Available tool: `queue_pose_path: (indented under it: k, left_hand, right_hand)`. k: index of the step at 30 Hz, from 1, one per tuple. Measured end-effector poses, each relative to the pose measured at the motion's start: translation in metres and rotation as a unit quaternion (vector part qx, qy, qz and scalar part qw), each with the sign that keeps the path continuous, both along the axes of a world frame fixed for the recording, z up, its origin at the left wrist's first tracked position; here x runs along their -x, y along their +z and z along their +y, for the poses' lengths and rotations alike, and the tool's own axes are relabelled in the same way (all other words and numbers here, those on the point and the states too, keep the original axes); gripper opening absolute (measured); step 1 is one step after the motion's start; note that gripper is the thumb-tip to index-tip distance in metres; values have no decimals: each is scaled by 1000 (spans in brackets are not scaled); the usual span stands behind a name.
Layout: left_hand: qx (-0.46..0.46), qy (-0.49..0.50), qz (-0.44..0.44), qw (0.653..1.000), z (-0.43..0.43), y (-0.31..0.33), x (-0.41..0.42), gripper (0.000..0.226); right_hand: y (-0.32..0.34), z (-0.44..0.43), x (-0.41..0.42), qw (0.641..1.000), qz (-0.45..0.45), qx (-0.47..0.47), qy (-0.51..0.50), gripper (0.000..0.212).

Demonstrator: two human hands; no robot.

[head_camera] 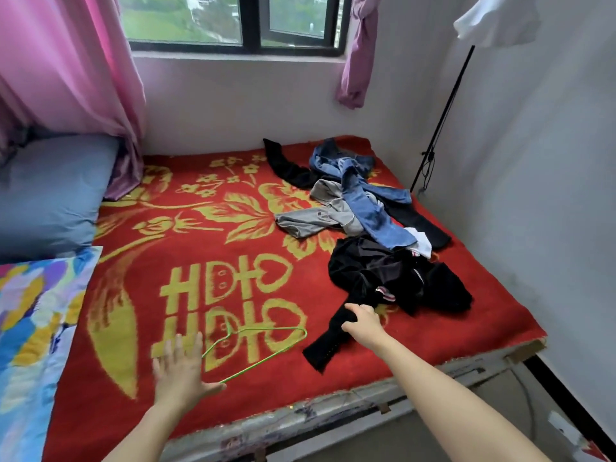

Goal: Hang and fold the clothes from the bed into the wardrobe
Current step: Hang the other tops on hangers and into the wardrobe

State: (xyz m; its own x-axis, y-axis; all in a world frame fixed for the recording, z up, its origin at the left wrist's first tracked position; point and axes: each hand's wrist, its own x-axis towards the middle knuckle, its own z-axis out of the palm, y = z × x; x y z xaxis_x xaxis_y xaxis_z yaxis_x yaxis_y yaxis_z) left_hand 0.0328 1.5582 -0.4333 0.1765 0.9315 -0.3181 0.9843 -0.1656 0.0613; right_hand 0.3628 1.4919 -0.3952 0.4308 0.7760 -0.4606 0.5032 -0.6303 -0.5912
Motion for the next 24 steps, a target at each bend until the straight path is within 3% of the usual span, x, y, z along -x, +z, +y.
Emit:
queue_pose_path:
  k: [6,12,14,18,24]
  left_hand:
    - [-22,-159,-18,987,25,-4,-89,80]
    - [-20,-363,-71,929,26,12,-195,66]
    - [-19,-462,-106,880,6,17,-235,65]
    - [7,-570,-174,803,-47,30,-279,63]
    - [66,-712,-186,674,-154,40,-303,68]
  right_hand:
    - [1,-29,-37,997,-1,16,-78,46]
    - [17,-107,-45,970,-11,1,-242,40]
    - [25,-157,-37,938,-22,-14,-344,37]
    - [34,-234,-7,874,-50,-24,-482,34]
    - [45,-341,68,771,-106,15,-628,36]
